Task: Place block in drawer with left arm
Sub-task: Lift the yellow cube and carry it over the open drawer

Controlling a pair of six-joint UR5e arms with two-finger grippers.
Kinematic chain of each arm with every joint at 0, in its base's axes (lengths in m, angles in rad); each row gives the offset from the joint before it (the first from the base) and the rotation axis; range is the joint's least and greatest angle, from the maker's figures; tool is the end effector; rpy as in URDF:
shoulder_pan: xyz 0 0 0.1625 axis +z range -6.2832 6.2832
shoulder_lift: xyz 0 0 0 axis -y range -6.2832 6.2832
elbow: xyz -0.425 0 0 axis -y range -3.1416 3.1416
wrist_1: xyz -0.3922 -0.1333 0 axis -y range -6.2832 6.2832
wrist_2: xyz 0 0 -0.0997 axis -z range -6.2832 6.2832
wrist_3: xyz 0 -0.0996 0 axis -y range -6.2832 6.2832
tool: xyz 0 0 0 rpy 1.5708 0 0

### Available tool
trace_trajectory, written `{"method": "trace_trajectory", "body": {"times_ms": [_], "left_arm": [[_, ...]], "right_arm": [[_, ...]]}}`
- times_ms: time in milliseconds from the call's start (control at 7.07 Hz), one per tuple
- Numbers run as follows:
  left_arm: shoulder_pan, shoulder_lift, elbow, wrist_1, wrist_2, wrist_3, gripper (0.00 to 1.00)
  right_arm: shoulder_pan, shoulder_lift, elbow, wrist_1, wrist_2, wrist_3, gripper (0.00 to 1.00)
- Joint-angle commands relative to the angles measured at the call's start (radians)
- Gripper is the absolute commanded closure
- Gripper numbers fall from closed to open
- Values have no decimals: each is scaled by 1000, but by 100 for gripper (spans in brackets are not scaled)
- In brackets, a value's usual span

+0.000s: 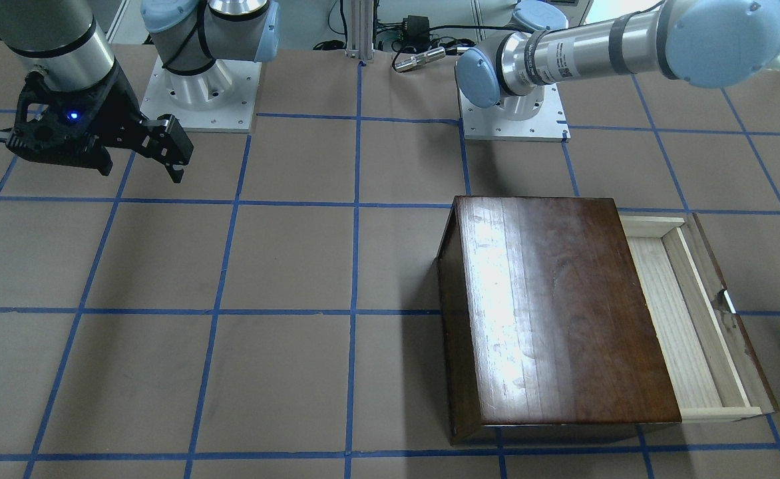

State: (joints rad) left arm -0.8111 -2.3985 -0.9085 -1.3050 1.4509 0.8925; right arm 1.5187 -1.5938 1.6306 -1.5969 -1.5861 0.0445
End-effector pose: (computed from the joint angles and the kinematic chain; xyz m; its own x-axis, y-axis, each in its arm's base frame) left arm 0.4518 -0.6865 0.2971 -0.9904 0.1381 -0.0034 0.1370 0.9783 -0.1556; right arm 0.1066 -0.4870 0.4723 -0.9952 0.0963 0.0158 0.0964 0.9953 0.0100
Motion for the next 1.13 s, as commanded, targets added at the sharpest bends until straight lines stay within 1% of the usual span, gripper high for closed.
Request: {"method": "trace_trajectory", "body": {"times_ms": [0, 283, 424, 565, 990], "left_arm": [[-14, 144, -114, -86, 2, -15, 66], [-45, 243, -179, -150, 14, -43, 66], [-62, 289, -199, -196, 61, -84, 68], [-91, 330, -226, -217, 65, -111, 70], [-146, 447, -357, -223, 63, -236, 71]], "right_arm": [[0, 0, 0, 0, 0, 0, 0], [0, 0, 2, 0, 0, 0, 0], [0, 0, 0, 0, 0, 0, 0], [0, 0, 0, 0, 0, 0, 0], [0, 0, 0, 0, 0, 0, 0]]}}
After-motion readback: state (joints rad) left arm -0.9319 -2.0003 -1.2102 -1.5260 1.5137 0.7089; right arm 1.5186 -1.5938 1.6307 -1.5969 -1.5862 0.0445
